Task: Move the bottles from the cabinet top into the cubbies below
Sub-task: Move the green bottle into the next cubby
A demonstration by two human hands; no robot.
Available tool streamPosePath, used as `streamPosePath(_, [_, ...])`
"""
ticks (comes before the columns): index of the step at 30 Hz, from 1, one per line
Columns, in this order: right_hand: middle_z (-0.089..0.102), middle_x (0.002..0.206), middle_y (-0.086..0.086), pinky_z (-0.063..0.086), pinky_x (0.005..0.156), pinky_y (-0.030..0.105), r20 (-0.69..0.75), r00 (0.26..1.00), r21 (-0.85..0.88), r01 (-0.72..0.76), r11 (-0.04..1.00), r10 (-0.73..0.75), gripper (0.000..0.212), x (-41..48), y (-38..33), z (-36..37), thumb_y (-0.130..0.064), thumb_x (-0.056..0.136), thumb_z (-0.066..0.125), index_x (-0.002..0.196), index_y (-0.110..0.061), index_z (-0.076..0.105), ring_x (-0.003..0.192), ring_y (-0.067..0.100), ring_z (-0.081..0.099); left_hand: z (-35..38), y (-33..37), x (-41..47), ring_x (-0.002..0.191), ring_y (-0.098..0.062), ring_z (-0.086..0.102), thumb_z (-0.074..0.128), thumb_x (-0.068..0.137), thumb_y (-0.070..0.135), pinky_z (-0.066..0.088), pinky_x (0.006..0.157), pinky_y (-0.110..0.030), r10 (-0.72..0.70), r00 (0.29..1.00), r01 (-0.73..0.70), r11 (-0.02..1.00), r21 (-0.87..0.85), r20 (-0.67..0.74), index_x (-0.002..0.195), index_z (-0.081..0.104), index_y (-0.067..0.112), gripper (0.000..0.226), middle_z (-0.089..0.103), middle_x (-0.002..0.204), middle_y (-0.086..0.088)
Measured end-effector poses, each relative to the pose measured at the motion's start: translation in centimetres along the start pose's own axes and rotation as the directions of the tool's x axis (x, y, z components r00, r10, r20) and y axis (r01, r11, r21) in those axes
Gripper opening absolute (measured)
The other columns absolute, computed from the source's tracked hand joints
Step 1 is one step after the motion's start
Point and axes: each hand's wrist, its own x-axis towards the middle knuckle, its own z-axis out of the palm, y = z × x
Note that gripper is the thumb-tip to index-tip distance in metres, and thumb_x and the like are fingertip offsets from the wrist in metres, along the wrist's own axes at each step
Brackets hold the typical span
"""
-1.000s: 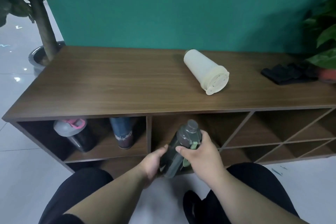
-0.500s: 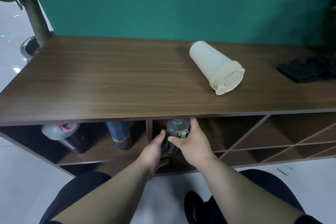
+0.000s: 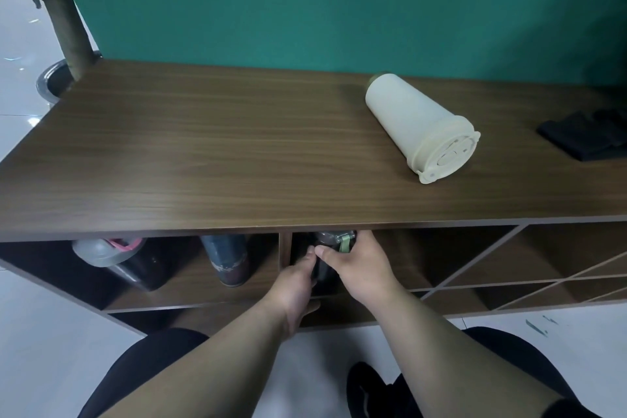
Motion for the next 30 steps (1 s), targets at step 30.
streamPosePath(30, [0.075,0.094,-0.009,0.058,0.085,0.037,-0.154,0.977,0.208,-0.115,0.971,0.149,0.033,-7.2,-3.9,-7.8,-0.003,0.087,0.059,0.109,-0.025,0.069,0.086,0.013,0.071,-0.8,-0.3,-4.0,0.11,-0.021,0.063,0.054,0.099,0.04,0.046,0.097,-0.042,-0.055,0.998,0.059,0.967,0.248,-0.021,0.106,0.063,0.029,0.016,0.065,0.126,0.003])
